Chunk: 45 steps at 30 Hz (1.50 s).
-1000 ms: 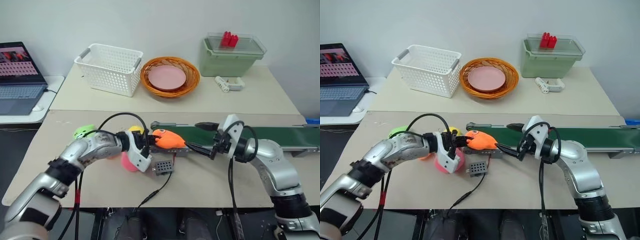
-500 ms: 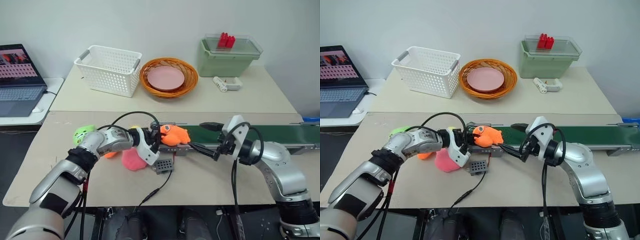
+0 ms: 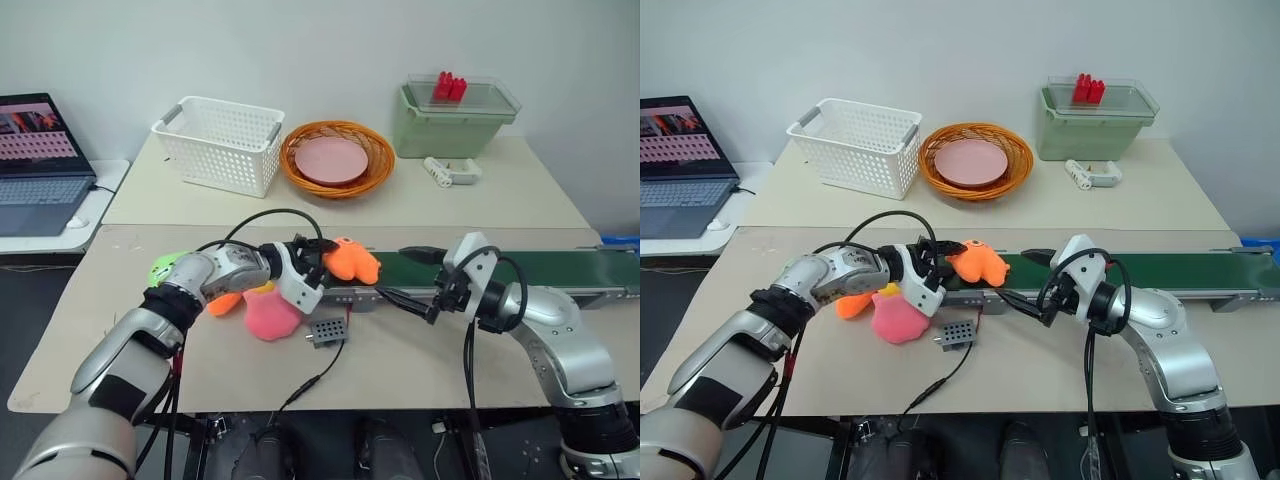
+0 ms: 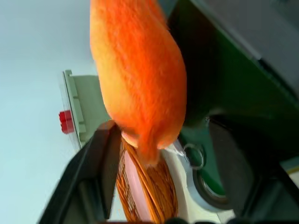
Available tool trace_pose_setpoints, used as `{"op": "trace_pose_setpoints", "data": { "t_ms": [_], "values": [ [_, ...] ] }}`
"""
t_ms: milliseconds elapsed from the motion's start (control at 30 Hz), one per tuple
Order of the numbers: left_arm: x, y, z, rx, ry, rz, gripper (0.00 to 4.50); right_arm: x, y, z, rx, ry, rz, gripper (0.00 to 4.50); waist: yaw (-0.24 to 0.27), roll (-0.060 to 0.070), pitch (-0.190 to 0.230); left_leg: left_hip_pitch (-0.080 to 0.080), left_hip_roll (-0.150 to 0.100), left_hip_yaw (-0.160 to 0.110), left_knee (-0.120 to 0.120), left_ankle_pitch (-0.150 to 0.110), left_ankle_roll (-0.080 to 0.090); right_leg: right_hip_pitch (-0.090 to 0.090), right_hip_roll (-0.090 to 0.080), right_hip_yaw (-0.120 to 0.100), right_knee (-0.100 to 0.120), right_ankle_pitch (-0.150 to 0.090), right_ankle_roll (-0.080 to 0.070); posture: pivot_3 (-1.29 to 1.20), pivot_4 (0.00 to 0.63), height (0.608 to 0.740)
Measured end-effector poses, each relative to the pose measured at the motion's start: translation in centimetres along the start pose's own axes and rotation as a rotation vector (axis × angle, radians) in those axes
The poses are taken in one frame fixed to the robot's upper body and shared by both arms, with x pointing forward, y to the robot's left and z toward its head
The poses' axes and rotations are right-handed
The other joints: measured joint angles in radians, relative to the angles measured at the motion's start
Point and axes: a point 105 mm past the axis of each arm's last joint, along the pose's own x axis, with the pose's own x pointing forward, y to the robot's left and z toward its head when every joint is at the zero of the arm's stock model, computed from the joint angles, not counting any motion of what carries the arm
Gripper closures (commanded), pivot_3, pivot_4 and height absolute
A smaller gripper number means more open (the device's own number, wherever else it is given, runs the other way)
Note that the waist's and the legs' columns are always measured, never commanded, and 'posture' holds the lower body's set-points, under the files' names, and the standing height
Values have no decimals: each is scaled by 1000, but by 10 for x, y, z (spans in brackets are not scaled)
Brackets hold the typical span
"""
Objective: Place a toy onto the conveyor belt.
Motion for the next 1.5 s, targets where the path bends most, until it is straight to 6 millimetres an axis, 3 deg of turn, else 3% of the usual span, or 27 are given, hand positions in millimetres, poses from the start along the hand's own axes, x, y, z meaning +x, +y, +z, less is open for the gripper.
{"op": "trace_pose_setpoints", "data": {
  "t_ms": [500,833,900,967,1000,1133,1333,1500],
  "values": [
    [-2,0,-2,-55,8,2,1201,0,0,0,4,2,3,0,-3,0,0,0,0,0,0,0,0,0,-1,0,0,2,-3,0,150,740],
    [-27,-10,-23,-111,99,-1,1201,1,1,0,10,-4,12,0,-27,0,0,1,0,1,-1,0,0,-1,-1,1,1,2,-3,0,150,740],
    [-36,-23,-32,-146,154,-48,1201,2,-1,1,8,-6,13,0,-28,0,0,2,0,2,-2,0,0,-1,-1,1,1,2,-3,0,150,740],
    [-49,-52,-38,-224,219,-124,1201,2,-2,2,7,-6,12,0,-26,0,0,0,0,2,-3,1,-1,-3,-1,1,0,2,-3,0,150,740],
    [-50,-54,-38,-249,225,-119,1201,2,-2,1,8,-6,12,0,-22,0,0,-2,0,1,-3,1,-2,-5,-1,1,1,2,-3,0,150,740],
    [-55,-39,-41,-291,248,-66,1201,5,-1,3,4,-11,24,0,-2,0,0,-15,-1,1,2,6,-9,-16,-1,0,3,3,-3,0,150,740],
    [-61,-35,-40,-494,280,29,1201,5,-1,0,14,-4,25,0,2,0,0,-16,-2,2,3,5,-8,-15,-1,0,1,3,-1,0,150,740],
    [-78,7,-64,-870,334,357,1201,7,0,-1,18,-3,29,0,2,0,0,-16,-2,1,4,5,-8,-15,0,0,2,4,0,0,150,740]
  ]
}}
